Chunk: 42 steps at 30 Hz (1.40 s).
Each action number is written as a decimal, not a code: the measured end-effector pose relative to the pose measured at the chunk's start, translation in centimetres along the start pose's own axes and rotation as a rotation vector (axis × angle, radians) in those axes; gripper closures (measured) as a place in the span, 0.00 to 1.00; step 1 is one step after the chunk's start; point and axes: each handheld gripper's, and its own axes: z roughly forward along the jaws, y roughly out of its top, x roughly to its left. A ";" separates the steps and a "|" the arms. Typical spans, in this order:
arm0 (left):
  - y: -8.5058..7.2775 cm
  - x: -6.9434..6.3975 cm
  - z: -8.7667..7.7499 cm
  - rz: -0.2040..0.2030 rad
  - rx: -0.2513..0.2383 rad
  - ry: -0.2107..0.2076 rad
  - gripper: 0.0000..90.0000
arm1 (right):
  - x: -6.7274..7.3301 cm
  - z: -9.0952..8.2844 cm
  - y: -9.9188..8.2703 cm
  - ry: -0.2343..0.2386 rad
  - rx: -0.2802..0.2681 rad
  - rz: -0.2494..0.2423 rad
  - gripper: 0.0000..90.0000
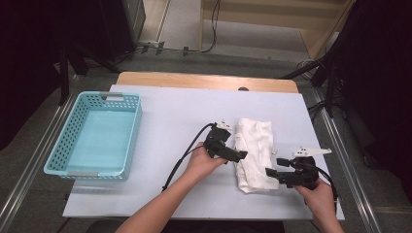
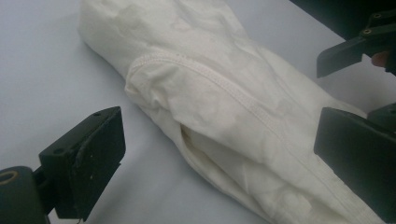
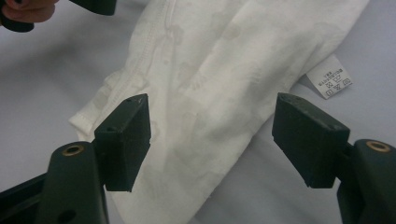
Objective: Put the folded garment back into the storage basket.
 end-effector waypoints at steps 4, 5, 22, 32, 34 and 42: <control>0.4 0.1 0.8 -0.007 0.006 0.008 0.03 | 0.1 0.3 0.0 0.002 0.009 -0.005 0.30; 0.5 0.1 1.0 -0.008 0.006 0.015 0.03 | 0.1 0.3 0.0 0.001 0.013 -0.009 0.30; 0.8 0.3 4.5 -0.011 0.046 0.070 0.03 | 0.0 0.2 0.0 0.008 0.007 0.001 0.29; 0.2 -0.3 5.0 0.048 0.046 0.123 0.04 | 0.1 0.2 0.0 0.002 0.002 -0.003 0.29; 0.1 -0.6 5.1 0.055 0.038 0.149 0.06 | 0.1 0.1 0.0 -0.001 0.004 -0.004 0.30; -1.0 -1.8 4.9 0.080 -0.014 0.177 0.34 | 0.0 0.0 0.1 -0.008 0.001 -0.016 0.30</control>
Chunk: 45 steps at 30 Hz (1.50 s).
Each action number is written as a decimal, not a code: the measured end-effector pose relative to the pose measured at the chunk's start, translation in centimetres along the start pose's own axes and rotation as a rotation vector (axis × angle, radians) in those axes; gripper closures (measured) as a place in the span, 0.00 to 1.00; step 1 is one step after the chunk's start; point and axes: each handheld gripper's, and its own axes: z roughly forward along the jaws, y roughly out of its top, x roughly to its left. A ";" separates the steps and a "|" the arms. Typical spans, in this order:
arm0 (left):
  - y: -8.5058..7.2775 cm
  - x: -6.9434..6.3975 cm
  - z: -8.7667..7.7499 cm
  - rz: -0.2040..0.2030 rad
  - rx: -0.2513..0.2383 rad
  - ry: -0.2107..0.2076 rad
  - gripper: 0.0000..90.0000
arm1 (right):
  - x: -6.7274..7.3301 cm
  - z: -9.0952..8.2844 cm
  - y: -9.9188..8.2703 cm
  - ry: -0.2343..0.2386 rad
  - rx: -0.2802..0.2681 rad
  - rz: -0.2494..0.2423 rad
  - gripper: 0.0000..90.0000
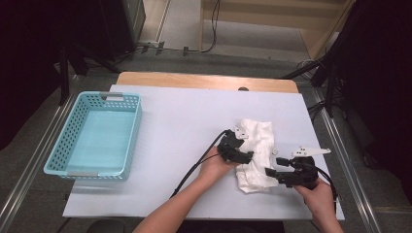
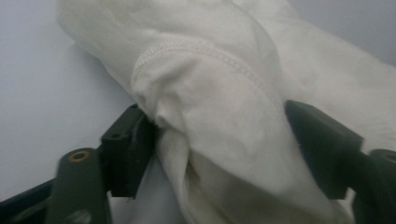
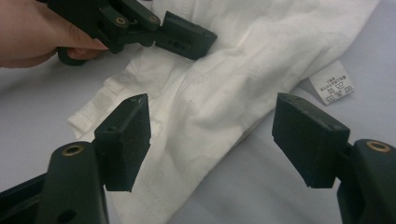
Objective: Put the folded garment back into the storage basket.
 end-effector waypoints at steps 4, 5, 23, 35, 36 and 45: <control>0.0 0.4 -0.2 -0.010 0.002 -0.036 0.48 | 0.0 0.0 0.0 -0.003 0.000 0.002 0.30; 0.0 0.5 -0.2 -0.017 0.002 -0.046 0.52 | 0.0 0.0 0.0 -0.005 0.000 0.000 0.30; 2.7 3.8 -2.1 -0.180 0.054 -0.259 0.75 | 0.2 0.3 0.0 0.007 0.006 -0.009 0.29; 4.5 5.5 -5.5 -0.157 0.074 -0.253 0.75 | 0.5 0.6 0.1 0.020 0.021 -0.023 0.29; 4.6 5.6 -5.8 -0.156 0.067 -0.252 0.75 | 0.6 0.6 0.1 0.021 0.019 -0.023 0.29; 5.5 6.8 -8.1 -0.145 0.081 -0.253 0.75 | 0.5 0.7 0.1 0.019 0.021 -0.024 0.29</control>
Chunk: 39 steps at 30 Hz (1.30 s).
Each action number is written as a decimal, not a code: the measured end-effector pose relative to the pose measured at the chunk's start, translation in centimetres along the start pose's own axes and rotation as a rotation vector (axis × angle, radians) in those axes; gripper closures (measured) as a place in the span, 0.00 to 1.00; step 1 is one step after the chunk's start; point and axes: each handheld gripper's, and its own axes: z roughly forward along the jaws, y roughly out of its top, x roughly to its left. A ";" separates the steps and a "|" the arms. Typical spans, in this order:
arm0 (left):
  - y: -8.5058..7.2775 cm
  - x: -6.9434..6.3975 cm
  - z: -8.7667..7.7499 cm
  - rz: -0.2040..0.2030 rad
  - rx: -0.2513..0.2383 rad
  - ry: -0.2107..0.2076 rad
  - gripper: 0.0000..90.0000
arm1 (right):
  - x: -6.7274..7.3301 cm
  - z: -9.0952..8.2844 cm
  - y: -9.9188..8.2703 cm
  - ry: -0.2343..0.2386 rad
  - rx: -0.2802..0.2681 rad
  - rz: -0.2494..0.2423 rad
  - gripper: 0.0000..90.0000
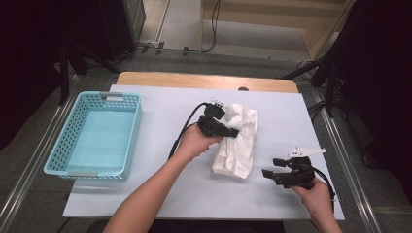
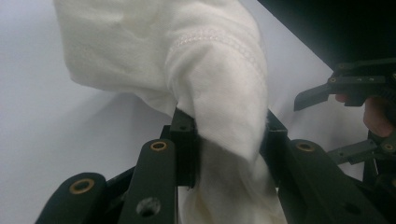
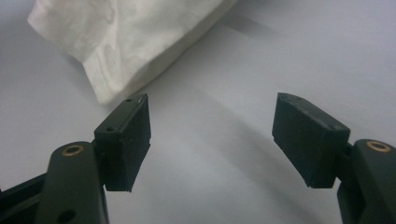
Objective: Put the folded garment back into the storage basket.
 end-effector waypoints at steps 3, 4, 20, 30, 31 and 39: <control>0.1 0.2 -0.7 -0.001 0.012 -0.008 0.75 | 0.1 0.1 0.0 -0.001 0.003 -0.001 0.29; 0.2 0.2 -0.9 -0.004 0.021 -0.008 0.75 | 0.1 0.1 0.0 -0.001 0.003 -0.002 0.29; 0.3 1.0 -5.1 -0.011 0.039 -0.002 0.75 | 0.4 0.4 0.3 0.022 -0.003 -0.015 0.29; 0.1 2.0 -8.0 -0.021 0.027 0.003 0.75 | 0.6 0.6 0.6 0.030 -0.003 -0.026 0.29; 0.1 2.1 -8.2 -0.018 0.022 0.013 0.75 | 0.6 0.6 0.6 0.030 -0.003 -0.027 0.29; -0.6 3.0 -10.6 -0.026 0.021 0.039 0.75 | 0.8 0.8 0.8 0.036 -0.003 -0.031 0.29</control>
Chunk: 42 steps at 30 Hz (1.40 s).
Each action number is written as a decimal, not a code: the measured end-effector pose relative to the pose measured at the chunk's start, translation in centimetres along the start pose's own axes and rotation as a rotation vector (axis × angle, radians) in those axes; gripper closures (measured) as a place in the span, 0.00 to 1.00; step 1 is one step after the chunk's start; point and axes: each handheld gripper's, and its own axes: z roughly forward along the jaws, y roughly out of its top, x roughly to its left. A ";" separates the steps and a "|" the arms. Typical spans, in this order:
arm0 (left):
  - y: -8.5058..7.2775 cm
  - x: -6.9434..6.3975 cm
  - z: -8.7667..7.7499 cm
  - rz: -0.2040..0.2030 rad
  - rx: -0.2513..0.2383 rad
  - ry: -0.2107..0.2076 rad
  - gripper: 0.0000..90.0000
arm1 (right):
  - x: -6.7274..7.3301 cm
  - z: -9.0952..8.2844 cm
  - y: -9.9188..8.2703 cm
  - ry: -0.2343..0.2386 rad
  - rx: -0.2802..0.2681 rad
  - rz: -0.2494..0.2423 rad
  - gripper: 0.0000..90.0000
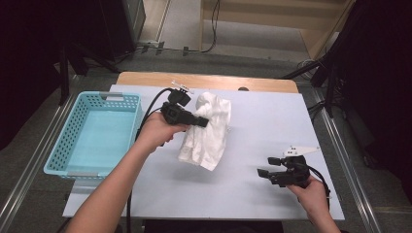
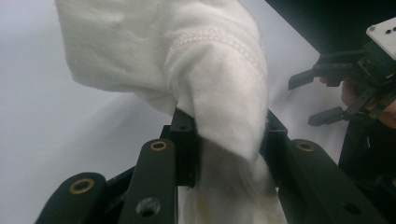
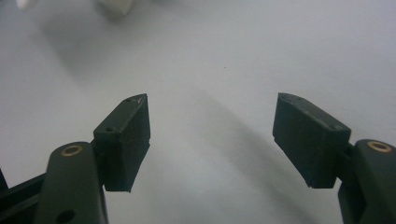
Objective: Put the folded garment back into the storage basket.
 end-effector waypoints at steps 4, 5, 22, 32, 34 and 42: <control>-0.3 0.9 -1.6 -0.016 -0.010 0.007 0.75 | 0.1 0.3 0.2 0.008 0.002 -0.008 0.29; -0.4 1.0 -2.0 -0.023 -0.020 0.006 0.75 | 0.1 0.3 0.2 0.010 0.004 -0.006 0.29; -1.9 3.6 -7.2 -0.057 -0.025 0.044 0.75 | 0.2 0.6 0.6 0.019 -0.003 -0.019 0.29; -3.0 4.9 -10.5 -0.087 -0.042 0.072 0.75 | 0.5 0.7 0.8 0.029 0.004 -0.035 0.29; -3.1 5.1 -11.0 -0.096 -0.048 0.082 0.75 | 0.5 0.7 0.7 0.029 0.001 -0.036 0.29; -3.6 5.8 -13.1 -0.118 -0.064 0.111 0.75 | 0.5 0.6 0.8 0.031 -0.006 -0.034 0.29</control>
